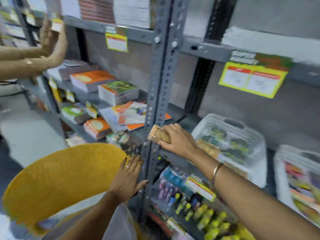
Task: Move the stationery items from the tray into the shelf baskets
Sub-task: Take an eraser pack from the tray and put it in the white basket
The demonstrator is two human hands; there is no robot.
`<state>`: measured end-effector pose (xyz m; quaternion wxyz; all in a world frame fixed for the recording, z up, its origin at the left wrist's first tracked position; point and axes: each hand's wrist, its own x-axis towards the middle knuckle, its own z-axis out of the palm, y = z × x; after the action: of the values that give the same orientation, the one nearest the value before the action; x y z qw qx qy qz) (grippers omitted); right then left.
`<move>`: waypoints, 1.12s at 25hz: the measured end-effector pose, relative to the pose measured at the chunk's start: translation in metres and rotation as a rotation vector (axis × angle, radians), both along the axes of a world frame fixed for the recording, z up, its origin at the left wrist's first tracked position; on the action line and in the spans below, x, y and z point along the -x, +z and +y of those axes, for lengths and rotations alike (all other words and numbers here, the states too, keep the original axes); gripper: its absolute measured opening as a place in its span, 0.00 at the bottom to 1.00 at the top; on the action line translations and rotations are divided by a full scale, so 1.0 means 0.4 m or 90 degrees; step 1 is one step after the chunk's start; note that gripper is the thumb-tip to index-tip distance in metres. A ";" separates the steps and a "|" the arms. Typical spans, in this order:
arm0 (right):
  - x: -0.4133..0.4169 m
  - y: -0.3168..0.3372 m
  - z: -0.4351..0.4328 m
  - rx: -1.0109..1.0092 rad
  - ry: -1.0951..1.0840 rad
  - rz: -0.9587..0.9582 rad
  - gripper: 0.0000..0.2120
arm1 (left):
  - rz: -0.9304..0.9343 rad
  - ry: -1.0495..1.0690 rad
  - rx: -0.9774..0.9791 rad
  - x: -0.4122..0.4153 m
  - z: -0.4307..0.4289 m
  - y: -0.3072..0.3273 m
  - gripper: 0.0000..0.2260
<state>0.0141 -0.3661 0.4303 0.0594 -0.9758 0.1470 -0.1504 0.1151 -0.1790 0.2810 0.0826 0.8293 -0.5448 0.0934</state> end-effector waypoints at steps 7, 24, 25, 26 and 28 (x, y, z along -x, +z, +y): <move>0.282 0.065 -0.230 -0.039 -0.209 0.019 0.31 | -0.019 -0.157 -0.003 0.094 -0.279 0.072 0.32; 0.482 -0.042 -0.313 -0.198 -0.306 0.322 0.26 | -0.013 -0.152 -0.084 0.052 -0.376 0.033 0.36; 0.479 -0.047 -0.312 -0.194 -0.293 0.333 0.30 | -0.010 -0.155 -0.081 0.051 -0.376 0.031 0.36; 0.478 -0.051 -0.311 -0.181 -0.276 0.346 0.33 | -0.011 -0.158 -0.077 0.050 -0.378 0.029 0.37; 0.476 -0.060 -0.311 -0.162 -0.259 0.359 0.36 | -0.014 -0.162 -0.067 0.049 -0.379 0.025 0.37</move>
<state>-0.1765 -0.4907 0.4065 0.1066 -0.9145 0.3662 0.1352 0.0953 -0.3304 0.2909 0.0439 0.7558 -0.6504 0.0623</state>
